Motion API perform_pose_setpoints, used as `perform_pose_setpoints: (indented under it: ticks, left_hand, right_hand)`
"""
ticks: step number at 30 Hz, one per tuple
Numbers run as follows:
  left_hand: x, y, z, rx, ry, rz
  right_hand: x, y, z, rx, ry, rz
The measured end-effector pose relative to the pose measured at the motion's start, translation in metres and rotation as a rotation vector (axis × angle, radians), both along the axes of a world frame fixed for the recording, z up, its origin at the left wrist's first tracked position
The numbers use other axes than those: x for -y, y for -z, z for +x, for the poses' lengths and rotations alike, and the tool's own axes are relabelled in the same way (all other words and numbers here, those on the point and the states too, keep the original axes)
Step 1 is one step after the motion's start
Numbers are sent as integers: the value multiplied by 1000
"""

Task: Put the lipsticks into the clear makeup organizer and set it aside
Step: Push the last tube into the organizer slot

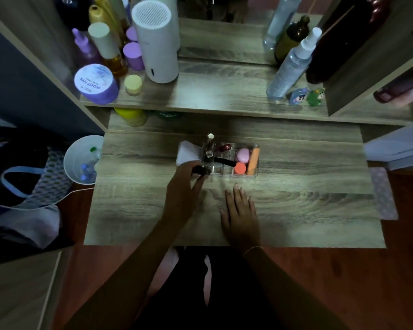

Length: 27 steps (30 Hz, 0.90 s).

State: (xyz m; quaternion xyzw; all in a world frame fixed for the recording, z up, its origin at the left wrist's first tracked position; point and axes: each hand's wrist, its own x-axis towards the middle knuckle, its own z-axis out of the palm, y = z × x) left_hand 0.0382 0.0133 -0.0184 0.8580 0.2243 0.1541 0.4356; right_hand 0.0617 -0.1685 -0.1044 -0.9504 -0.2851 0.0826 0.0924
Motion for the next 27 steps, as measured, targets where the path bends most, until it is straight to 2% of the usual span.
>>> perform_pose_setpoints:
  ticks: [4, 11, 20, 27]
  left_hand:
    - [-4, 10, 20, -45, 40, 98]
    - [-10, 22, 25, -128, 100, 127]
    - [-5, 15, 35, -105, 129, 225]
    - [-4, 20, 34, -237, 126, 264]
  right_hand:
    - [1, 0, 1, -32, -1, 11]
    - [1, -2, 0, -13, -9, 21]
    - [3, 1, 1, 34, -24, 24]
    - [3, 3, 1, 55, -36, 19]
